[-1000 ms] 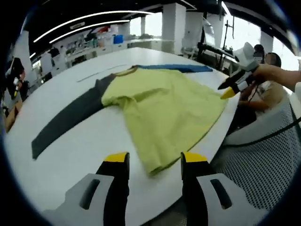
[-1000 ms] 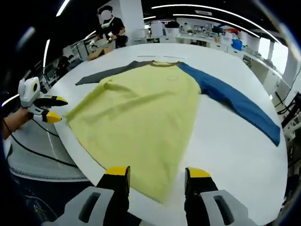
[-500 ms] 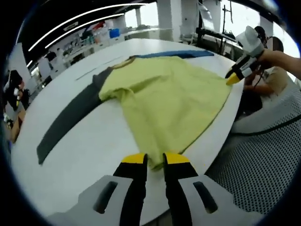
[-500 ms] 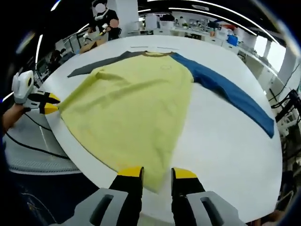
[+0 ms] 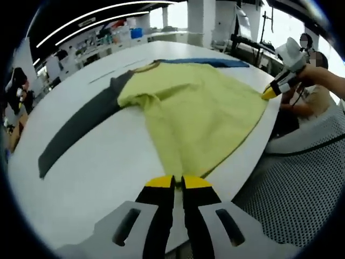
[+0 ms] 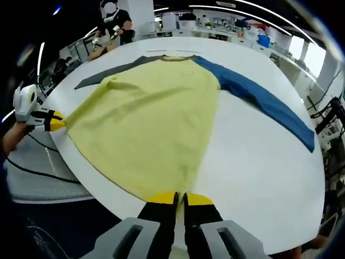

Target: Fold the garment on the visible template until the final outline fits inside the template.

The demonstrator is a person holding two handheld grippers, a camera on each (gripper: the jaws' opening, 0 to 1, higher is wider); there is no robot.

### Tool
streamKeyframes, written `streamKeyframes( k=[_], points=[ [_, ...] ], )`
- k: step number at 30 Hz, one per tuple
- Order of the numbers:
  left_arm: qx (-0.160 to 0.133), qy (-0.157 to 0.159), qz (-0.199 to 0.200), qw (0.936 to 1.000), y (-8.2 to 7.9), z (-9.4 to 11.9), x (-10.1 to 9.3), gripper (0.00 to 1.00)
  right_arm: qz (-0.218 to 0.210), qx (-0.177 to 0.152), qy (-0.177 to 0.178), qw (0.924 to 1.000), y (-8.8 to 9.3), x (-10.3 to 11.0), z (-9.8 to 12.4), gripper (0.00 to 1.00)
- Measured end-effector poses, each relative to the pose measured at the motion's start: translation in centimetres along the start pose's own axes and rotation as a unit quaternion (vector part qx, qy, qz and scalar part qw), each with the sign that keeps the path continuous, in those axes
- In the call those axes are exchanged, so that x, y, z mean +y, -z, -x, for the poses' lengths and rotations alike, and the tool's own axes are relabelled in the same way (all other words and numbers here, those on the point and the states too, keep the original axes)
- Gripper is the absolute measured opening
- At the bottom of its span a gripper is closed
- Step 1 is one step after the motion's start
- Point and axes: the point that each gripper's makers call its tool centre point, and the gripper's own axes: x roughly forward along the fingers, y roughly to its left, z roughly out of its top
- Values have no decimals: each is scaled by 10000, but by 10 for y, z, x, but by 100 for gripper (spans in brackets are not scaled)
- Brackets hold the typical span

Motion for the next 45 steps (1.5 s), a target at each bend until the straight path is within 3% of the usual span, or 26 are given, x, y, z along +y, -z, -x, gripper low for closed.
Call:
streamKeyframes(
  k=[2,4,8,13,18,25,30,37,38,41,45],
  points=[
    [-68,43,104,9999,-3,2,-1,2,-56,-26,-12,10000,0,-1,1,0],
    [-246,154,468,9985,-9,4,-5,2,-86,-46,-27,9999,0,-1,2,0],
    [-304,186,1012,9942,-11,9,-3,1,-99,-78,-24,9999,-2,-4,7,0],
    [-338,186,1380,9897,-9,17,-3,1,-160,-114,50,9998,-5,-13,14,0],
    [-257,152,1547,9875,-4,21,-4,1,-209,-130,77,9997,-7,-19,18,0],
    [174,-45,2139,9767,14,20,-6,1,-151,-21,39,9999,-4,-18,17,0],
    [376,-128,2332,9716,22,17,-8,1,41,111,82,9999,0,-19,14,0],
    [581,-296,2821,9572,34,14,-7,1,26,190,52,9998,4,-18,13,0],
    [616,-326,2989,9517,37,14,-7,1,25,198,51,9998,4,-18,13,0],
    [657,-346,3119,9472,40,13,-8,1,-4,191,58,9998,4,-18,14,0],
    [690,-400,2917,9532,40,12,-8,2,-7,192,48,9998,5,-18,13,0]
  ],
)
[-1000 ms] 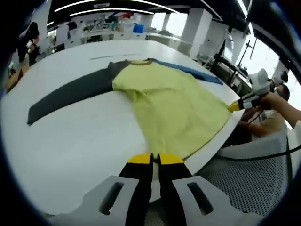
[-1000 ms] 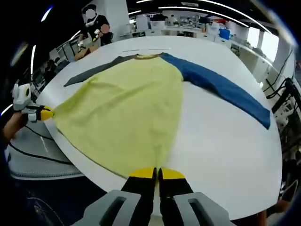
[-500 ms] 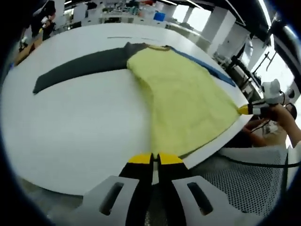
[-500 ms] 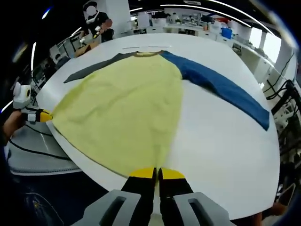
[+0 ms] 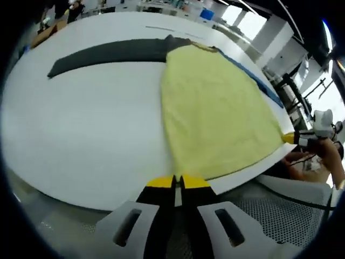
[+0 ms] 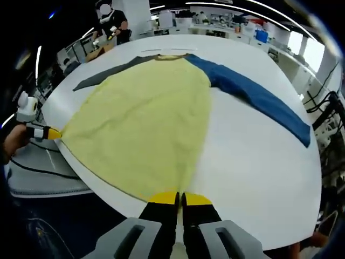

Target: Fold the garment on the visible template until the final outline fits inside the template.

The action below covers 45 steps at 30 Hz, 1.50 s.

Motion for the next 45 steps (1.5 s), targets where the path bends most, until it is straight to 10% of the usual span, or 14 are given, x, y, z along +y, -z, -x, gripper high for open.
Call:
streamKeyframes(
  k=[10,26,45],
  points=[
    [-89,-55,-614,9981,-4,5,2,23,79,-28,-36,10000,0,0,0,3],
    [-1338,441,-1488,9788,-56,18,-15,74,-408,-1157,-417,9916,-46,1,16,71],
    [-2072,786,-2231,9493,-89,29,-32,99,-1116,-2464,134,9626,-104,-97,37,95]
  ],
)
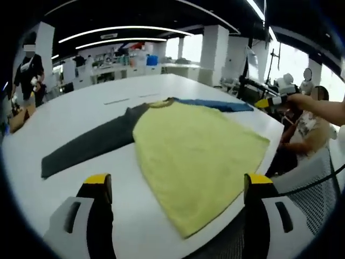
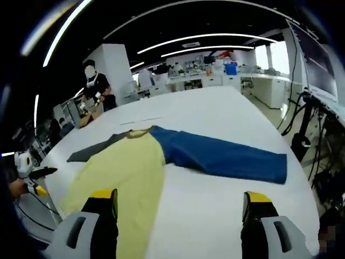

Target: Fold the garment on the visible template until the final outline fits inside the template.

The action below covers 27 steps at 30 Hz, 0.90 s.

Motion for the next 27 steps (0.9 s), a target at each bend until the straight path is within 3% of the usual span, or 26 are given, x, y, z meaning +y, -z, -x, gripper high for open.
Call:
streamKeyframes(
  k=[15,17,18,27],
  points=[
    [-170,197,-96,9996,-11,-4,-1,99,-277,-81,818,9962,-22,-85,-15,88],
    [-172,242,-102,9995,-11,-4,-2,99,-288,-42,918,9954,-20,-93,-17,88],
    [-183,274,-109,9994,-12,-5,-4,99,-305,21,993,9946,-18,-110,-22,88],
    [-149,302,35,9994,-11,-8,-5,99,-570,214,1240,9904,-3,-154,-39,82]
  ],
)
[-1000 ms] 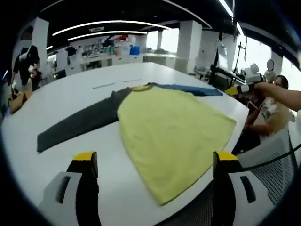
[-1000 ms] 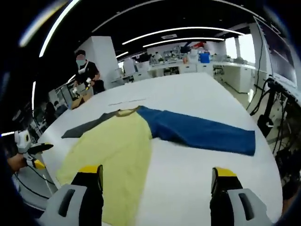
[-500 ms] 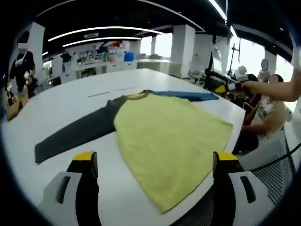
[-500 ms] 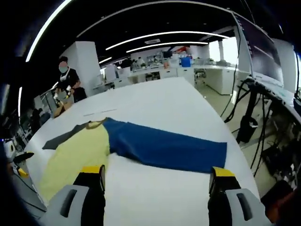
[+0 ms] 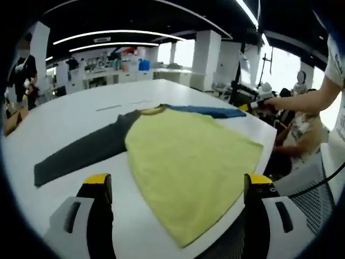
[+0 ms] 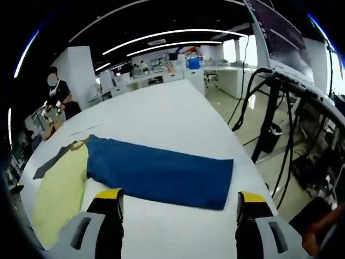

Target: Fold the garment on the visible template until the final outline fits inside the template.

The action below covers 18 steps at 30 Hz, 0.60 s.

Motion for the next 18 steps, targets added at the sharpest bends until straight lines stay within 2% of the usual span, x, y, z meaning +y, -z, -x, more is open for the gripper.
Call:
streamKeyframes(
  k=[4,7,18],
  points=[
    [33,-41,-34,10000,0,0,2,99,135,157,188,9996,3,-20,-13,69],
    [199,-94,-39,9998,5,0,5,96,88,105,224,9997,2,-20,-13,58],
    [166,-97,-37,9998,3,0,4,95,197,310,695,9969,9,-41,-18,31]
  ],
)
